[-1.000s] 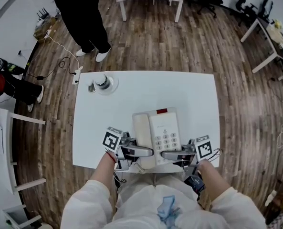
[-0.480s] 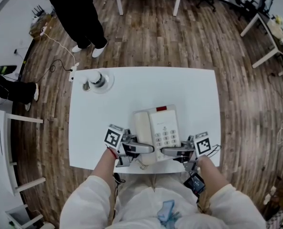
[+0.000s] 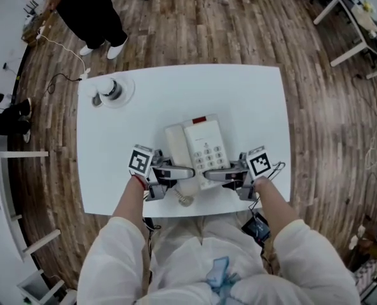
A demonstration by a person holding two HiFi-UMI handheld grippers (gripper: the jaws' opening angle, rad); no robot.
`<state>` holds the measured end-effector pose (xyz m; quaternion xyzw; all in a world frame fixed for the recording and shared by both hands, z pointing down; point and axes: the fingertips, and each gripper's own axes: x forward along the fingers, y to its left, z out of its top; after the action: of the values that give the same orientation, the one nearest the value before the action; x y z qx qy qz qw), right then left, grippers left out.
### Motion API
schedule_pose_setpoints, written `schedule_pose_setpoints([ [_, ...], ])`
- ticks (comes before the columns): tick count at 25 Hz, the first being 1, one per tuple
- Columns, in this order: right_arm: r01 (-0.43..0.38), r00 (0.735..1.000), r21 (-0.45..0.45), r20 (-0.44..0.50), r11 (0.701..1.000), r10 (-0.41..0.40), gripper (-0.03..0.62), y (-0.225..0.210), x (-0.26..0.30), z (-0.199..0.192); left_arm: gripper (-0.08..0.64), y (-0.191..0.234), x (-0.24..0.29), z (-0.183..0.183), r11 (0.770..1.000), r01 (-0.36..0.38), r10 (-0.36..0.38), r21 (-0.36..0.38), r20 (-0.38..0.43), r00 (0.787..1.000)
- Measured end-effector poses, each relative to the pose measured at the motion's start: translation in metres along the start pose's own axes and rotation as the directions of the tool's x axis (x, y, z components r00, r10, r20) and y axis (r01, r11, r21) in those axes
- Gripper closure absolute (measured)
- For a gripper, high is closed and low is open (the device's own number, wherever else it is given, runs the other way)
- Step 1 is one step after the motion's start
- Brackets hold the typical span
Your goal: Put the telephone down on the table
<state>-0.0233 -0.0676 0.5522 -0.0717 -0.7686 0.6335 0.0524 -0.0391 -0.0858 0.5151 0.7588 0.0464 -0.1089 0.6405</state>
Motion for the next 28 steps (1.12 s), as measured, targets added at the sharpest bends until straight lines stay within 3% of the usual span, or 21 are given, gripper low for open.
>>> schedule_pose_setpoints([
  [5, 0.020, 1.000, -0.050, 0.015, 0.999, -0.020, 0.416, -0.010, -0.002, 0.016, 0.091, 0.004, 0.004, 0.018, 1.000, 0.005, -0.006, 0.015, 0.025, 1.000],
  [28, 0.012, 0.996, 0.027, 0.091, 1.000, -0.014, 0.416, -0.038, -0.010, 0.040, 0.091, 0.034, 0.010, 0.053, 0.997, 0.044, -0.040, -0.070, 0.066, 0.997],
])
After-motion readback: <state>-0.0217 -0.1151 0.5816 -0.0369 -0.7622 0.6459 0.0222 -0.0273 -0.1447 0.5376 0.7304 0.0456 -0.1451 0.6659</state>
